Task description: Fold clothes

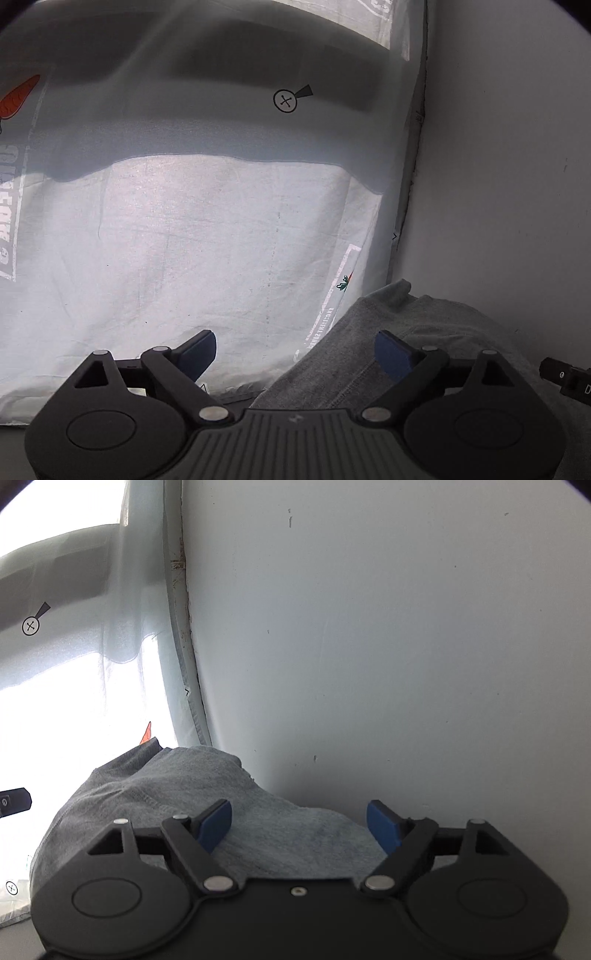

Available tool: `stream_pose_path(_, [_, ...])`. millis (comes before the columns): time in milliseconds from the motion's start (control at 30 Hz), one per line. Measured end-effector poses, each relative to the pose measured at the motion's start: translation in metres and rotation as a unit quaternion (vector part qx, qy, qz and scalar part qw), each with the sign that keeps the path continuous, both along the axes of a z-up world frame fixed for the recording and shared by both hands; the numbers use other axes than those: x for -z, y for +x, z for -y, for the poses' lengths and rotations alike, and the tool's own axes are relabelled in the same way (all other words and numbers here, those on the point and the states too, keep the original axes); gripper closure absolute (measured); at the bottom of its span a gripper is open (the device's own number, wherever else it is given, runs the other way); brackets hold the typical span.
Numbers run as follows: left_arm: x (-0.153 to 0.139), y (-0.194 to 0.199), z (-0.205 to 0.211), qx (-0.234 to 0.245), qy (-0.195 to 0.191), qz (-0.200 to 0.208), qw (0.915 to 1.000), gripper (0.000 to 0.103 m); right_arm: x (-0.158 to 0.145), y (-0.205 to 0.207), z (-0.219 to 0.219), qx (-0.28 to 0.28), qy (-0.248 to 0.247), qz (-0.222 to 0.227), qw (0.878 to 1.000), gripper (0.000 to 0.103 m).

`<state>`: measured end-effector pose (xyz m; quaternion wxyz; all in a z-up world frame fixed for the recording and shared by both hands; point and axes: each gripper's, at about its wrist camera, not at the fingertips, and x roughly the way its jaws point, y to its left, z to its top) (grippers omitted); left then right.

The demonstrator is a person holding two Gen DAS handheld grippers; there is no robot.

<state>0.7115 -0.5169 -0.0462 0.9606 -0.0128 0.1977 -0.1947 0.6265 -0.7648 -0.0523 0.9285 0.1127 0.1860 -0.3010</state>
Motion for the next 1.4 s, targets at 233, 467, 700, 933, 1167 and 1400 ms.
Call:
stream_pose_path(233, [-0.022,-0.127,-0.109,-0.067,-0.003,0.034,0.9972,0.000,-0.022,-0.084,-0.057,-0.077,0.002,0.006,0.997,0.004])
stream_pose_path(467, [-0.042,-0.248,-0.183,-0.141,0.021,0.060,0.9879,0.000,-0.043,-0.169,-0.138,-0.161,-0.037,0.008,0.986,0.001])
stream_pose_path(700, [-0.056,-0.343,-0.262,-0.184,0.033,0.078,0.9793,0.000,-0.052,-0.238,-0.236,-0.245,-0.057,0.002,0.968,0.000])
stream_pose_path(933, [-0.051,-0.416,-0.347,-0.192,0.053,0.035,0.9793,0.000,-0.057,-0.306,-0.339,-0.301,-0.023,0.000,0.953,0.000])
stream_pose_path(1167, [-0.040,-0.489,-0.421,-0.208,0.054,-0.028,0.9761,0.000,-0.056,-0.379,-0.433,-0.339,0.017,-0.020,0.940,0.000])
stream_pose_path(1400, [-0.020,-0.560,-0.480,-0.216,0.072,-0.072,0.9709,0.000,-0.053,-0.452,-0.509,-0.369,0.015,-0.048,0.928,0.000])
